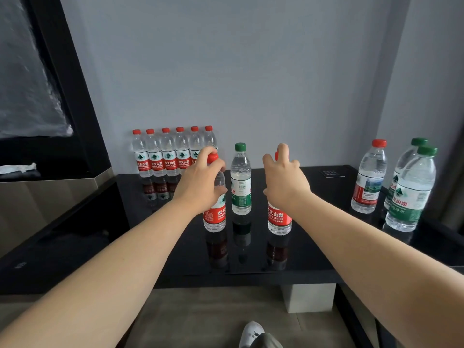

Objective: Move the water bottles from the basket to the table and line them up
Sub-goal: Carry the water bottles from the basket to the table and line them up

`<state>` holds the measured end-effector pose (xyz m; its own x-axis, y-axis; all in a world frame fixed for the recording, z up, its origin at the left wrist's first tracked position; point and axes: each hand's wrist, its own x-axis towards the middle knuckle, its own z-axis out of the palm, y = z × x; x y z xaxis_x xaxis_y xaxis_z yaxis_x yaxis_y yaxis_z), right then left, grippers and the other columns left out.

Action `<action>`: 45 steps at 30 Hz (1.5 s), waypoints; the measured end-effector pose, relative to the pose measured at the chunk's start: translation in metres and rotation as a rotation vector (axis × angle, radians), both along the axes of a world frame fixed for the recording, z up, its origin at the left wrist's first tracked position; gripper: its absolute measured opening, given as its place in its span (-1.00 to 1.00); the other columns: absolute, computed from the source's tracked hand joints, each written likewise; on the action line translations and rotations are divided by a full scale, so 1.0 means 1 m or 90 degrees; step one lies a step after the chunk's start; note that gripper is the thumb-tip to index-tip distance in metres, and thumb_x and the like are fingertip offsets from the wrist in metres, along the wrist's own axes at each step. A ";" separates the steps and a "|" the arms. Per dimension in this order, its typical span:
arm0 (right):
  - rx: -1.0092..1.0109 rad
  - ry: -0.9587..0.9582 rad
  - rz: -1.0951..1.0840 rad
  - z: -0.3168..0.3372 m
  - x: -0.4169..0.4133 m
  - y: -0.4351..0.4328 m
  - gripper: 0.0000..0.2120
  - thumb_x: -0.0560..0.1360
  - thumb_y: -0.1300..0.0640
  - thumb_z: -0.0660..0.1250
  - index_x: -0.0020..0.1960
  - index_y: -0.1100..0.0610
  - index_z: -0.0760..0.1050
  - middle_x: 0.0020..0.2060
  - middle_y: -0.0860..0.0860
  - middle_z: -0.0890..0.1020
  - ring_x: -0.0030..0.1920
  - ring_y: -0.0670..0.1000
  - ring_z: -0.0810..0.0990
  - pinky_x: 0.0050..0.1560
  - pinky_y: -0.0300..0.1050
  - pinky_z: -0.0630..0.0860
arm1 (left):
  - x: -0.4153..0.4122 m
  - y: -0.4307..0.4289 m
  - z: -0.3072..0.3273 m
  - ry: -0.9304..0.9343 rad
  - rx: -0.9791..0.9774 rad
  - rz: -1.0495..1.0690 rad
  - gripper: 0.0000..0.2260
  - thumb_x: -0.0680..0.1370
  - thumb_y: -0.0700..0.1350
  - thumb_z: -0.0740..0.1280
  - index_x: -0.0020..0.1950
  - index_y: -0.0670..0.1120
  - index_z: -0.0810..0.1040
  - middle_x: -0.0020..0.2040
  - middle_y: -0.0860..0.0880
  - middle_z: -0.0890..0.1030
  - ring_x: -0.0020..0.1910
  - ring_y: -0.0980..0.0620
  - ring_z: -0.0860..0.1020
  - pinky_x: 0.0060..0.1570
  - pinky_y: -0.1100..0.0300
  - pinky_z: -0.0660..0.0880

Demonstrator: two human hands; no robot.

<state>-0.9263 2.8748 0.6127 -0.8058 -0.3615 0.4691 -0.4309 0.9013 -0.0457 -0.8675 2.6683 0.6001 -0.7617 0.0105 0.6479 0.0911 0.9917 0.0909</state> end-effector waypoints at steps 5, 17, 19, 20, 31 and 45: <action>-0.014 0.020 0.033 -0.006 -0.007 0.010 -0.38 0.42 0.24 0.55 0.37 0.11 0.32 0.42 0.14 0.16 -0.03 0.14 0.32 -0.25 -0.02 0.45 | -0.001 -0.001 -0.003 0.008 -0.009 -0.008 -0.56 0.40 -0.06 0.62 0.10 -0.03 0.44 0.42 -0.02 0.20 -0.08 0.00 0.52 -0.05 0.08 0.60; -0.034 -0.025 0.137 -0.007 -0.013 0.017 -0.13 0.35 0.34 0.56 0.51 0.02 0.20 0.55 0.10 0.03 0.13 0.25 0.56 -0.05 0.05 0.66 | 0.000 -0.004 -0.007 0.022 0.000 -0.022 -0.63 0.43 -0.12 0.59 0.09 0.00 0.46 0.52 0.01 0.24 0.10 -0.04 0.57 -0.05 0.19 0.49; -0.020 -0.016 0.129 -0.008 -0.013 0.017 -0.16 0.37 0.32 0.56 0.50 0.02 0.21 0.55 0.10 0.04 0.17 0.26 0.53 -0.01 0.09 0.66 | -0.001 -0.002 -0.008 0.025 0.001 -0.025 -0.61 0.43 -0.13 0.60 0.13 -0.01 0.46 0.52 0.01 0.25 0.10 -0.06 0.58 -0.04 0.20 0.47; -0.016 -0.013 0.116 -0.008 -0.012 0.017 -0.18 0.38 0.31 0.55 0.49 0.03 0.22 0.55 0.09 0.05 0.20 0.27 0.51 0.00 0.12 0.66 | -0.002 -0.002 -0.009 0.026 0.002 -0.027 -0.58 0.43 -0.13 0.60 0.16 -0.02 0.47 0.53 0.01 0.24 0.10 -0.06 0.58 -0.03 0.20 0.48; -0.061 -0.007 0.090 -0.017 -0.020 0.018 -0.21 0.38 0.26 0.57 0.47 0.01 0.23 0.56 0.04 0.03 0.25 0.30 0.46 0.01 0.14 0.65 | -0.011 -0.009 -0.015 -0.013 0.045 -0.072 -0.55 0.50 -0.15 0.54 0.34 0.01 0.48 0.63 0.07 0.07 0.36 -0.08 0.48 0.20 -0.02 0.58; -0.024 -0.008 0.067 -0.017 -0.017 0.012 -0.19 0.41 0.33 0.52 0.52 0.04 0.21 0.60 0.08 -0.06 0.25 0.31 0.48 -0.01 0.14 0.67 | -0.012 -0.019 -0.011 -0.032 0.000 -0.072 -0.40 0.40 -0.21 0.61 0.37 0.03 0.47 0.62 0.13 0.00 0.27 -0.06 0.52 0.05 0.03 0.61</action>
<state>-0.9438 2.8873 0.5960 -0.7704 -0.4270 0.4735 -0.5223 0.8486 -0.0844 -0.8792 2.6488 0.5890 -0.7867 0.0975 0.6095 0.1971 0.9754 0.0984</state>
